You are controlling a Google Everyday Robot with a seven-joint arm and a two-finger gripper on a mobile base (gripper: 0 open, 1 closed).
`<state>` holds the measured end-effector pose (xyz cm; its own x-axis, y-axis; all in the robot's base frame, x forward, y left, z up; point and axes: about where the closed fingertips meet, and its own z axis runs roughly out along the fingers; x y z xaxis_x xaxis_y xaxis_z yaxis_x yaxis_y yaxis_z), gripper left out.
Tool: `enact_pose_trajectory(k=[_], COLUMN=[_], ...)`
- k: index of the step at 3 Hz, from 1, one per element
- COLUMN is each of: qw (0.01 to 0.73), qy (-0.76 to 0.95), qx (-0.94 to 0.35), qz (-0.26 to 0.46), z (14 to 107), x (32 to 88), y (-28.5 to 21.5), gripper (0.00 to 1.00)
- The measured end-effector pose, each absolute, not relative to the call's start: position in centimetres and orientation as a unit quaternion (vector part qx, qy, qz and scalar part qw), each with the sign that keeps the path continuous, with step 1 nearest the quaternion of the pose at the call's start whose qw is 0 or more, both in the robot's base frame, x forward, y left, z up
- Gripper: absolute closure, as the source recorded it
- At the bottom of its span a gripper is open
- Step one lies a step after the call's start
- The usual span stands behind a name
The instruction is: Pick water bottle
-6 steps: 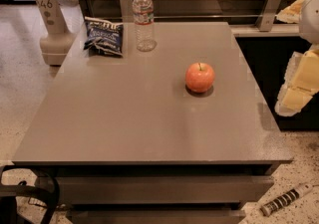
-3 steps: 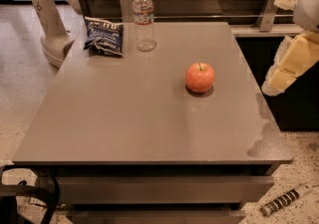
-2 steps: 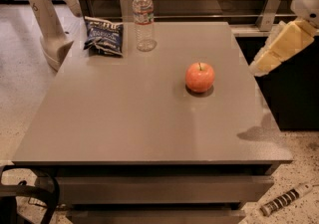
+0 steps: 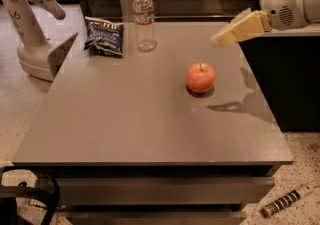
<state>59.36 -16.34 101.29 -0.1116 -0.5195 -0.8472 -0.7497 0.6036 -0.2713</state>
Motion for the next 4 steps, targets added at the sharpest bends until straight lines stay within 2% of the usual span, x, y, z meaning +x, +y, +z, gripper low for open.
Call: enact_pose_trajectory(k=[2, 3, 4], qw=[0.600, 0.600, 0.596], qy=[0.674, 0.673, 0.672], qx=[-0.376, -0.376, -0.375], qz=[0.211, 0.213, 0.229], z=[103.6, 103.4, 101.5], x=[64.2, 64.5, 68.0], y=[-11.7, -11.5, -9.8], gripper=[0.00, 0.00, 0.00])
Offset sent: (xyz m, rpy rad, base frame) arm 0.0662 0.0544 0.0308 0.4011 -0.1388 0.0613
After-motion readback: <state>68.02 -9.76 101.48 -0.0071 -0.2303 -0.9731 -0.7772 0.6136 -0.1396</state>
